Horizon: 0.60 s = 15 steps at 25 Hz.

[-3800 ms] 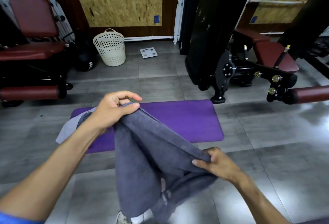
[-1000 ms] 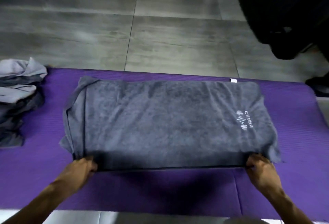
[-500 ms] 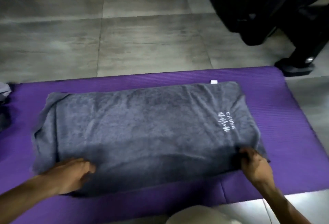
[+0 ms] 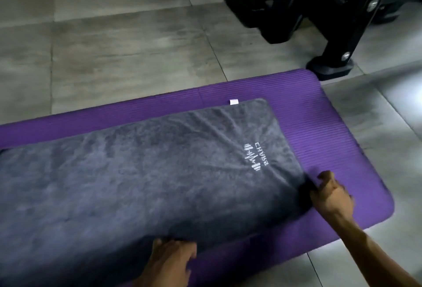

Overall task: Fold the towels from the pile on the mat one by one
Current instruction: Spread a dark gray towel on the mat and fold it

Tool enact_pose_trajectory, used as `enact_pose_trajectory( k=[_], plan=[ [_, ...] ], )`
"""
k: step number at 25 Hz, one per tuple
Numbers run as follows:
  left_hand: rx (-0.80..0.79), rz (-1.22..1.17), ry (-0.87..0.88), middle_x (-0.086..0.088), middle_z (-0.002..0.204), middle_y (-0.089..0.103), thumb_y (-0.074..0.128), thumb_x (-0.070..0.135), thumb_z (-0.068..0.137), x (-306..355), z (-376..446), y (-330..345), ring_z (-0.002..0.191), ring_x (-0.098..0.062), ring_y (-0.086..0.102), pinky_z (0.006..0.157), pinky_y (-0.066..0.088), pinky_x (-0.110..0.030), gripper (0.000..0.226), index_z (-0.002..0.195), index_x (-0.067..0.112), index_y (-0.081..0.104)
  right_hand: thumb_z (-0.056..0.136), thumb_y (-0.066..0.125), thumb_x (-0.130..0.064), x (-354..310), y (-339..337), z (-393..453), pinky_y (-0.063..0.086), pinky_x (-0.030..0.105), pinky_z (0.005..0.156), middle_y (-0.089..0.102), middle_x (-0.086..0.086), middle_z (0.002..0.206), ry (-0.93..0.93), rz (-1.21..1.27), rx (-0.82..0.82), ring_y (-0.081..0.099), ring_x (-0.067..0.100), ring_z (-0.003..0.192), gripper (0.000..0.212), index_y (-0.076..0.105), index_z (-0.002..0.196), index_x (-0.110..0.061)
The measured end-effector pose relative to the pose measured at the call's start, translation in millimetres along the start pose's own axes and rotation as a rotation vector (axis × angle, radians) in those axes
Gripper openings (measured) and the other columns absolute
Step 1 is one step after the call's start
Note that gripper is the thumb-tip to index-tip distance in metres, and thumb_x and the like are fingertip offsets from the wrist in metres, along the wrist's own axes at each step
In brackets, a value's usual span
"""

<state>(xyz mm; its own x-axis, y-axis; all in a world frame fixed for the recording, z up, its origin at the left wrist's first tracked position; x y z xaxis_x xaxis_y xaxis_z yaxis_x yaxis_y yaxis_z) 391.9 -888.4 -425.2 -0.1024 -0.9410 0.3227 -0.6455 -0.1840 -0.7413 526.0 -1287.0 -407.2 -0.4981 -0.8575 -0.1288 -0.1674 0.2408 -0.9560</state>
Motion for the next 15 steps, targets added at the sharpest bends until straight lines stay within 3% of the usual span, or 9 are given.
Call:
enact_pose_trajectory(
  k=[1, 2, 3, 4, 5, 7, 10, 13, 15],
  plan=[
    [0.050, -0.136, -0.068, 0.020, 0.111, 0.049, 0.084, 0.032, 0.053, -5, 2, -8, 0.103, -0.014, 0.058, 0.082, 0.052, -0.044, 0.054, 0.099, 0.037, 0.055, 0.077, 0.062, -0.029, -20, -11, 3, 0.043, 0.050, 0.082, 0.062, 0.020, 0.109, -0.136, -0.080, 0.098, 0.056, 0.043, 0.101, 0.041, 0.055, 0.113, -0.010],
    [0.075, -0.135, -0.099, 0.017, 0.122, 0.049, 0.089, 0.038, 0.044, -7, 3, -13, 0.107, -0.019, 0.055, 0.074, 0.056, -0.046, 0.071, 0.107, 0.041, 0.056, 0.076, 0.055, -0.033, -51, -11, 4, 0.044, 0.051, 0.080, 0.061, 0.019, 0.109, -0.307, -0.091, 0.159, 0.055, 0.044, 0.099, 0.045, 0.055, 0.114, -0.010],
    [0.042, -0.139, -0.217, 0.001, 0.144, 0.040, 0.088, 0.043, 0.048, -18, 7, -13, 0.124, -0.028, 0.045, 0.078, 0.054, -0.051, 0.090, 0.130, 0.042, 0.049, 0.074, 0.047, -0.038, -92, -7, 2, 0.047, 0.052, 0.081, 0.060, 0.018, 0.112, -0.467, -0.085, 0.171, 0.056, 0.044, 0.100, 0.050, 0.056, 0.116, -0.010],
    [0.098, -0.086, -0.295, -0.012, 0.159, 0.012, 0.082, 0.045, 0.064, -20, 11, -28, 0.140, -0.038, 0.024, 0.091, 0.049, -0.052, 0.103, 0.148, 0.043, 0.024, 0.075, 0.041, -0.041, -134, 3, 0, 0.048, 0.053, 0.087, 0.059, 0.017, 0.123, -0.589, -0.065, 0.134, 0.055, 0.043, 0.108, 0.057, 0.056, 0.122, -0.011],
    [0.121, -0.030, -0.326, -0.016, 0.159, -0.014, 0.074, 0.044, 0.077, -24, 17, -23, 0.145, -0.044, 0.004, 0.102, 0.042, -0.049, 0.105, 0.151, 0.043, -0.002, 0.079, 0.037, -0.043, -175, 17, -2, 0.045, 0.055, 0.097, 0.053, 0.015, 0.137, -0.654, -0.036, 0.039, 0.051, 0.041, 0.121, 0.062, 0.053, 0.131, -0.014],
    [0.042, -0.069, -0.342, -0.016, 0.154, -0.034, 0.069, 0.041, 0.083, -27, 21, -14, 0.144, -0.048, -0.011, 0.107, 0.039, -0.048, 0.110, 0.147, 0.044, -0.020, 0.093, 0.033, -0.050, -230, 51, 5, 0.025, 0.052, 0.116, 0.025, 0.005, 0.161, -0.675, -0.043, -0.139, 0.025, 0.033, 0.146, 0.062, 0.034, 0.150, -0.025],
    [0.032, -0.057, -0.305, -0.011, 0.151, -0.039, 0.072, 0.041, 0.080, -34, 23, -10, 0.144, -0.049, -0.012, 0.107, 0.040, -0.050, 0.119, 0.139, 0.046, -0.031, 0.095, 0.031, -0.066, -250, 70, 74, 0.001, 0.052, 0.120, -0.006, -0.008, 0.164, -0.648, -0.247, -0.200, -0.004, 0.027, 0.151, 0.069, 0.005, 0.154, -0.043],
    [-0.026, -0.041, -0.323, -0.013, 0.150, -0.041, 0.065, 0.038, 0.087, -32, 24, -4, 0.143, -0.048, -0.019, 0.111, 0.033, -0.050, 0.108, 0.145, 0.045, -0.025, 0.093, 0.032, -0.069, -240, 45, 148, 0.005, 0.060, 0.118, -0.003, -0.006, 0.165, -0.414, -0.243, -0.244, -0.003, 0.031, 0.151, 0.072, 0.006, 0.154, -0.042],
    [-0.026, -0.043, -0.310, -0.014, 0.149, -0.042, 0.065, 0.035, 0.088, -28, 24, -7, 0.142, -0.049, -0.021, 0.111, 0.033, -0.053, 0.104, 0.147, 0.043, -0.021, 0.091, 0.026, -0.065, -256, 29, 127, 0.006, 0.057, 0.119, 0.005, 0.002, 0.165, -0.519, -0.216, -0.126, 0.003, 0.034, 0.151, 0.074, 0.011, 0.156, -0.031]
  ],
)
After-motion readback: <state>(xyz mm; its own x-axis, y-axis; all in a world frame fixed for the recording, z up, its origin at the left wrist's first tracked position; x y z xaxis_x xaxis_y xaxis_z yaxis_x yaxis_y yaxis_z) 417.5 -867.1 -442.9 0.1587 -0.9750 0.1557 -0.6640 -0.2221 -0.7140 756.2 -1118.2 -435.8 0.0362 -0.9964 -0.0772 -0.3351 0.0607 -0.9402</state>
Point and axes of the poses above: each hand's wrist, its own z-axis towards the middle knuckle, its own y-axis out of the palm, x = y × z, the point moved 8 cm from there along z, towards the middle knuckle
